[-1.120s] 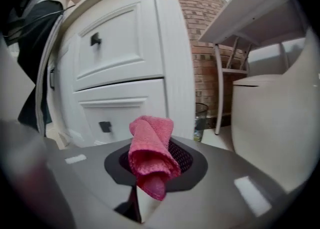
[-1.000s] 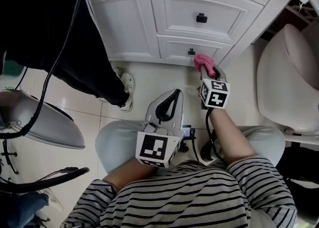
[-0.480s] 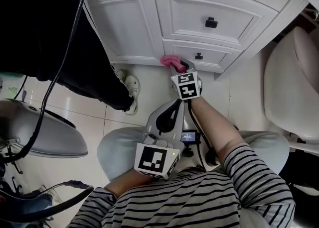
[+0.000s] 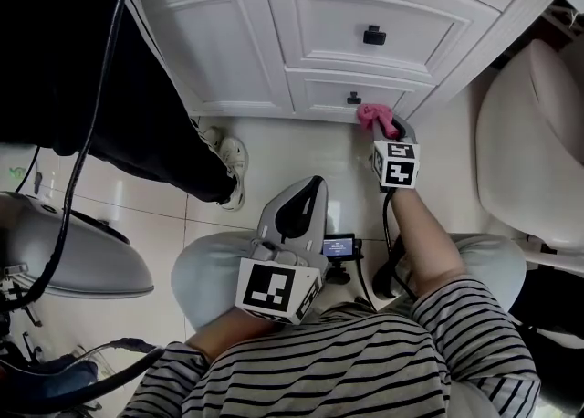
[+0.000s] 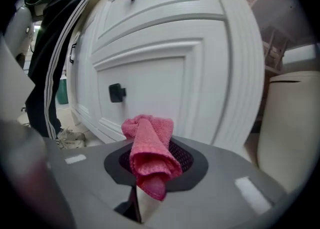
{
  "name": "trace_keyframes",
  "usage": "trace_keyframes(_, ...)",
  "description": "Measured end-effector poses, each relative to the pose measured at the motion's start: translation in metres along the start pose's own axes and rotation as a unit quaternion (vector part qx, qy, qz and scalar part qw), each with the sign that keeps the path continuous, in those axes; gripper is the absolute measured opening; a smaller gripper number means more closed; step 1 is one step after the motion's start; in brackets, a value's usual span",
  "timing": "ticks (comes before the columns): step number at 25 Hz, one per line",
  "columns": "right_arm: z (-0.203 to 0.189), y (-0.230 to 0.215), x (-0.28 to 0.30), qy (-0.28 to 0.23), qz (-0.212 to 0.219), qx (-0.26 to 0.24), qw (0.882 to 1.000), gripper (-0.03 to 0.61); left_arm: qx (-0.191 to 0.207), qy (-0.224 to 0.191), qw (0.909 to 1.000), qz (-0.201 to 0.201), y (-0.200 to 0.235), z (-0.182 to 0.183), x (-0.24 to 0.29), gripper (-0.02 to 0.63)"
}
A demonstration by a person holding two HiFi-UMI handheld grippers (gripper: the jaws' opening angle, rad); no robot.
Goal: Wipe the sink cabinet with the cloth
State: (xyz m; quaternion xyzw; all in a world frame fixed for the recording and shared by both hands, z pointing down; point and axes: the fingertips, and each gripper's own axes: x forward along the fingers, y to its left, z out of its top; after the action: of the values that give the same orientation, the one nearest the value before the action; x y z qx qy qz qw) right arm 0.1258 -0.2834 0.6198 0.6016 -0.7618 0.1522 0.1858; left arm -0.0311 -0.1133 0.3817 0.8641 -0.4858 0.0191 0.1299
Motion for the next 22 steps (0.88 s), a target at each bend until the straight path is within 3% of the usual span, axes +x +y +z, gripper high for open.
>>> trace_keyframes(7, -0.018, -0.063, -0.033, 0.035, -0.090, 0.014, 0.995, 0.091, 0.014, -0.012, 0.9998, -0.001, -0.005, 0.003, -0.002, -0.006)
trace_keyframes(11, 0.015, -0.086, -0.075, 0.012, -0.124, 0.050, 0.991, 0.089, 0.034, -0.011, 0.9994, 0.003, -0.009, 0.004, -0.002, -0.006)
trace_keyframes(14, 0.070, -0.081, -0.121, -0.041, -0.105, 0.059, 0.992, 0.089, 0.047, -0.012, 0.9988, 0.008, -0.013, 0.005, 0.000, -0.006)
trace_keyframes(17, 0.122, -0.060, -0.180, -0.101, -0.049, 0.062, 0.992, 0.091, 0.059, -0.014, 0.9981, 0.015, -0.018, 0.006, -0.001, -0.006)
trace_keyframes(20, 0.141, -0.031, -0.241, -0.145, 0.015, 0.094, 0.985, 0.095, 0.076, -0.013, 0.9968, 0.022, -0.025, 0.006, -0.007, -0.006)
trace_keyframes(22, 0.136, -0.016, -0.273, -0.162, 0.036, 0.106, 0.980, 0.095, 0.083, -0.013, 0.9961, 0.027, -0.029, 0.005, -0.013, -0.006)
